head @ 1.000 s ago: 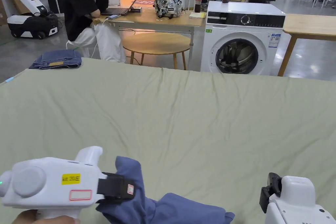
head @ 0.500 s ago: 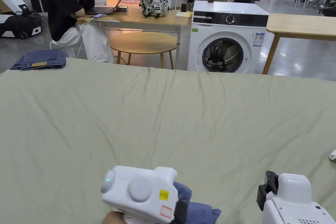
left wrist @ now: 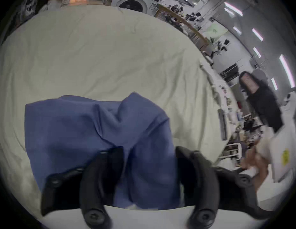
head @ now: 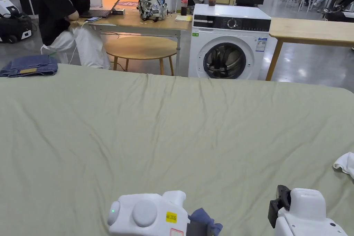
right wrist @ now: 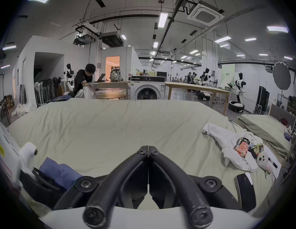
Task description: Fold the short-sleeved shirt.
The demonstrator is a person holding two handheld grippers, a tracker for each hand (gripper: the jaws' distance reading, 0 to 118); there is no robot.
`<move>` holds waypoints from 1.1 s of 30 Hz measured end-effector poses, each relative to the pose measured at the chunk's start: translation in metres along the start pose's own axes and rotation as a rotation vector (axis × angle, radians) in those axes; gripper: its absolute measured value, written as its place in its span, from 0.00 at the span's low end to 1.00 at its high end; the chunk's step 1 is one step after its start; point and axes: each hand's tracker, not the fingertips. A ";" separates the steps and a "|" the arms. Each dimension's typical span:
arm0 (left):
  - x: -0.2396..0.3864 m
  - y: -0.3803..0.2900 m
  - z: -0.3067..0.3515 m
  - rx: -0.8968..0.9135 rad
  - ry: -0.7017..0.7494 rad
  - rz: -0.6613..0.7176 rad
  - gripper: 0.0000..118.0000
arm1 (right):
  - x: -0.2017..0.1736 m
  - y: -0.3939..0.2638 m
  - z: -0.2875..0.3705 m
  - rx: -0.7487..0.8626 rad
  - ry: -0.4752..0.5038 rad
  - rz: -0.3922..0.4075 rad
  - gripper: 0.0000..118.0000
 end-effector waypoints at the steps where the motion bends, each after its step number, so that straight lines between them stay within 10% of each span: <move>1: -0.001 0.002 0.008 0.016 -0.019 0.004 0.58 | 0.001 0.000 0.001 0.001 -0.001 -0.002 0.00; 6: -0.028 0.017 0.020 0.083 -0.054 0.069 0.58 | 0.005 0.001 0.002 0.003 -0.010 -0.009 0.00; 10: -0.058 0.017 -0.014 0.023 -0.141 0.173 0.12 | 0.006 0.000 0.004 0.001 -0.010 -0.016 0.00; 16: -0.067 -0.002 -0.076 -0.052 -0.300 0.255 0.07 | 0.005 -0.005 0.002 -0.006 -0.009 -0.025 0.00; 33: -0.026 0.000 0.008 0.233 0.014 -0.055 0.00 | -0.008 0.007 -0.005 0.021 0.021 -0.015 0.00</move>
